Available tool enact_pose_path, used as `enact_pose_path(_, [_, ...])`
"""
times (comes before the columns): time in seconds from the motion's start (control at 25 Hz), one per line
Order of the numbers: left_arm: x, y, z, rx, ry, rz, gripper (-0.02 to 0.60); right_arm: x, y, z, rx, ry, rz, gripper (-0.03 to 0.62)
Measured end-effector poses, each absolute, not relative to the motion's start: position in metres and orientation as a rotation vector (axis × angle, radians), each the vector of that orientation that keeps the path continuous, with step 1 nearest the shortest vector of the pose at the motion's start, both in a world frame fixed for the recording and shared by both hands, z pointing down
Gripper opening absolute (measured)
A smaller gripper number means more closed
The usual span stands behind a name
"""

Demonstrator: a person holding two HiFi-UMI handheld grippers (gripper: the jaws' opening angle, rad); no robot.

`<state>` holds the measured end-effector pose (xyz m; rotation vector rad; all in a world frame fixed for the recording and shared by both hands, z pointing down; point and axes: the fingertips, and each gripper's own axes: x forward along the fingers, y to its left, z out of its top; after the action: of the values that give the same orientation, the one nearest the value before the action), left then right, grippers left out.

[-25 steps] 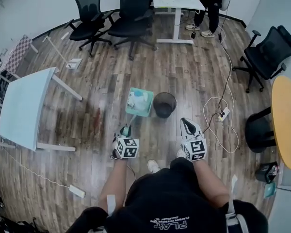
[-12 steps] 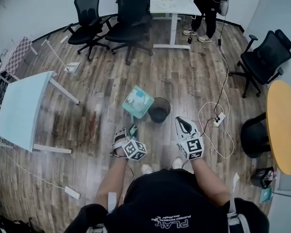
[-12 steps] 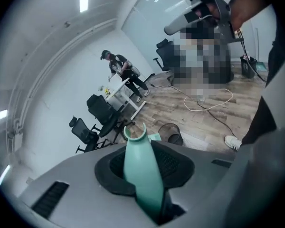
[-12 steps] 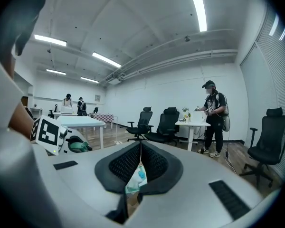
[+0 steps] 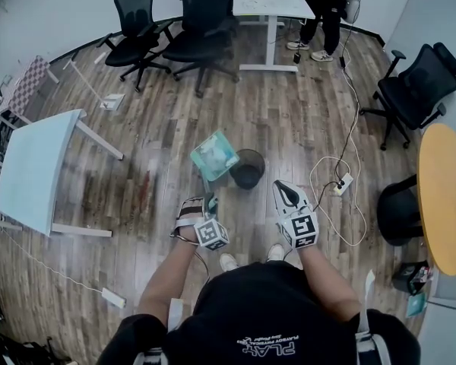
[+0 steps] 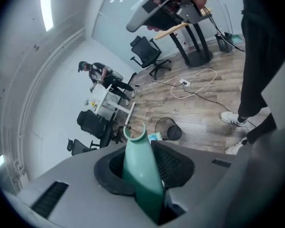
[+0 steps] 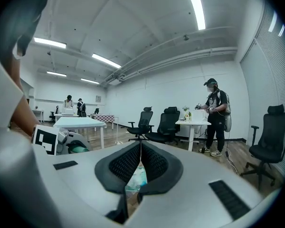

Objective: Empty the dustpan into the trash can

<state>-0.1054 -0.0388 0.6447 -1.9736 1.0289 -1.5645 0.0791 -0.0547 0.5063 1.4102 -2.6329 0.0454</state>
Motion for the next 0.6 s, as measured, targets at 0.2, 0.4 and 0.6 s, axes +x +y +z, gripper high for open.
enact_pose_path(0.2, [-0.095, -0.037, 0.651, -1.901, 0.860, -1.589, 0.107, 0.078, -0.057, 0.505, 1.396, -2.649, 0.041, 0.025])
enact_pose_path(0.4, [-0.085, -0.032, 0.657, -1.812, 0.686, -1.615, 0.107, 0.080, -0.058, 0.506, 1.388, -2.653, 0.035, 0.025])
enact_pose_path(0.6, [-0.082, -0.032, 0.663, -1.763, 0.563, -1.655, 0.104, 0.083, -0.064, 0.506, 1.400, -2.651, 0.045, 0.025])
